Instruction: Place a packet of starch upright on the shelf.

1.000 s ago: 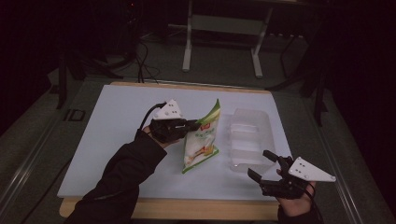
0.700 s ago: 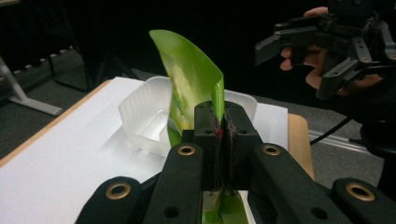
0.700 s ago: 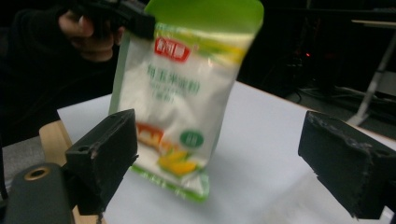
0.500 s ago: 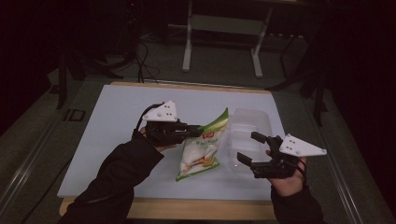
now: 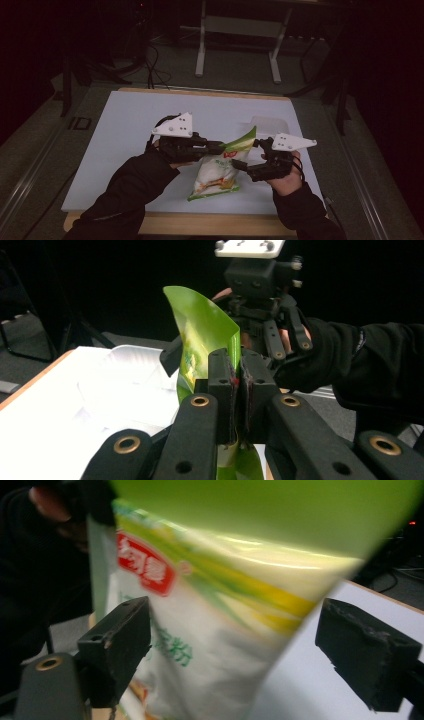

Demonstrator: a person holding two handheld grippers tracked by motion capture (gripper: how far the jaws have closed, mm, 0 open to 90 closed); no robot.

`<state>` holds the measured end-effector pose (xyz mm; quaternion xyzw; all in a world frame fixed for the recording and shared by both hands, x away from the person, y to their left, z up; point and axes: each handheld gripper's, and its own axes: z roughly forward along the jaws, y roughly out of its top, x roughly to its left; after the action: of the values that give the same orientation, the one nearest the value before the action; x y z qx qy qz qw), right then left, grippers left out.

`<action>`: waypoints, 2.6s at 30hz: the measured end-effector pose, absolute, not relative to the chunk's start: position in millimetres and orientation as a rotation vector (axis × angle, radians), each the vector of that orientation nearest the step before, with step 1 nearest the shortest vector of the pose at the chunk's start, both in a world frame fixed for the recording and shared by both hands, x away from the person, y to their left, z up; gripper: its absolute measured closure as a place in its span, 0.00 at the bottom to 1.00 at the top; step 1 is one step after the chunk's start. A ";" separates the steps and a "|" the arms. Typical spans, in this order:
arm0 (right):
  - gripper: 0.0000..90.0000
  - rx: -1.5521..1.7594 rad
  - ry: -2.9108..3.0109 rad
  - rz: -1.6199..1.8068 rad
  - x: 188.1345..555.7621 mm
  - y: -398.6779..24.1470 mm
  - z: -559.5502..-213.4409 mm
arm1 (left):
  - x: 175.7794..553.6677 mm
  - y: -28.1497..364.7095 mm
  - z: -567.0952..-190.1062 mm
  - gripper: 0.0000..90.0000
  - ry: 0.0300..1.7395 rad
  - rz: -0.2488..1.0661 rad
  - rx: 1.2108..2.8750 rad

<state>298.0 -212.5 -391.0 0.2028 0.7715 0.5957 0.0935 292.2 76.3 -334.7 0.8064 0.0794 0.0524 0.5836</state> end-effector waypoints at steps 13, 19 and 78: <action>0.69 0.556 2.339 1.723 295.2 -213.1 -387.6 | 295.0 73.4 -336.3 0.96 0.205 0.117 1.874; 0.90 0.634 2.373 1.694 292.0 -213.4 -384.4 | 297.9 76.5 -341.8 0.96 0.233 0.104 1.870; 0.94 1.062 1.978 1.536 348.8 -316.2 -346.3 | 278.1 147.6 -440.3 0.00 0.574 0.316 1.800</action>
<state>348.8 -316.2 -346.3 0.3819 0.7111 0.5522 0.2090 278.1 147.6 -440.3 0.7687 0.2451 0.1349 0.5752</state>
